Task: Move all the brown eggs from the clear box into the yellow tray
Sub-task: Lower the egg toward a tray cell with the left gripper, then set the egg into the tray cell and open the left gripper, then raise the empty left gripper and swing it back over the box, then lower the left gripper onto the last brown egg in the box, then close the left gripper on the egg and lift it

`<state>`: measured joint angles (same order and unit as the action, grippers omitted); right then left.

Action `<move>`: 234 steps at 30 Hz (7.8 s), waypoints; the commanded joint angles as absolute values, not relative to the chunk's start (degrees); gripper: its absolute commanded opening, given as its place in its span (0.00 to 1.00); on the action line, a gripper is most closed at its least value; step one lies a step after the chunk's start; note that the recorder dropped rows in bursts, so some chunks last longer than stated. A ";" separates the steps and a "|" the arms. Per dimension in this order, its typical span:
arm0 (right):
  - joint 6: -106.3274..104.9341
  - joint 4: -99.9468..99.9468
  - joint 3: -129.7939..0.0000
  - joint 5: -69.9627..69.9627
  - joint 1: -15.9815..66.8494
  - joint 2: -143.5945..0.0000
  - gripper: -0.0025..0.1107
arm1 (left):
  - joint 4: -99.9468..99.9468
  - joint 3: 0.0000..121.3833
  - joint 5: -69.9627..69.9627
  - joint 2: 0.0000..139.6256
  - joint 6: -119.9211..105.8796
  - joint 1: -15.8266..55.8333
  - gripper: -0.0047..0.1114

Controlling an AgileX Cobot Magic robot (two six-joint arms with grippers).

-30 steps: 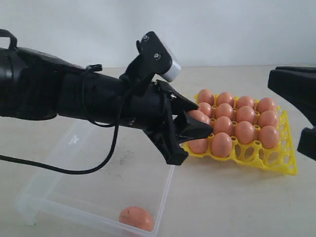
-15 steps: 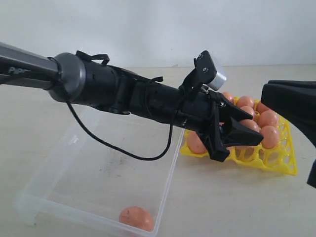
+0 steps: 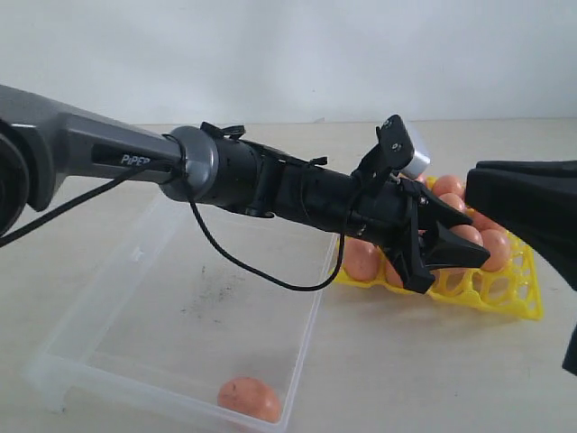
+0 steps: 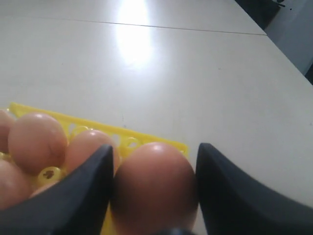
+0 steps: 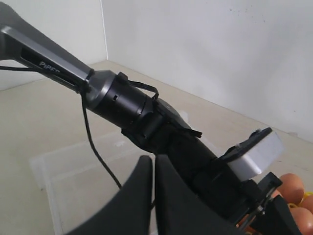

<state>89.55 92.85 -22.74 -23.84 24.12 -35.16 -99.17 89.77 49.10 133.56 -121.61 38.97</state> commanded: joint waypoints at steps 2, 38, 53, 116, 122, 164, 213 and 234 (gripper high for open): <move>89.73 93.50 -22.68 -25.12 23.91 -34.98 0.02 | -99.95 92.38 49.71 135.47 -120.86 39.00 0.07; 89.62 93.59 -22.68 -25.71 23.91 -34.98 0.02 | -99.95 95.02 46.79 141.46 -120.48 39.00 0.07; 89.73 93.59 -22.68 -25.91 23.91 -34.98 0.02 | -99.95 95.02 48.65 141.46 -121.84 39.00 0.34; 91.19 95.20 -22.68 -28.48 23.91 -34.98 0.02 | 3.53 75.88 65.87 111.01 -35.72 39.00 0.07; 91.18 95.20 -22.68 -28.75 23.91 -34.98 0.02 | 14.91 64.79 46.32 106.62 -25.51 39.00 0.07; 91.18 95.80 -22.68 -31.66 23.91 -34.98 0.02 | -6.56 57.17 39.60 100.15 -47.06 39.38 0.58; 91.20 95.79 -22.68 -32.97 23.91 -34.98 0.02 | -24.76 57.29 38.81 103.77 -69.87 41.28 0.57; 91.20 96.45 -22.68 -33.13 23.91 -34.98 0.02 | -25.70 57.37 32.29 111.45 -70.35 41.28 0.54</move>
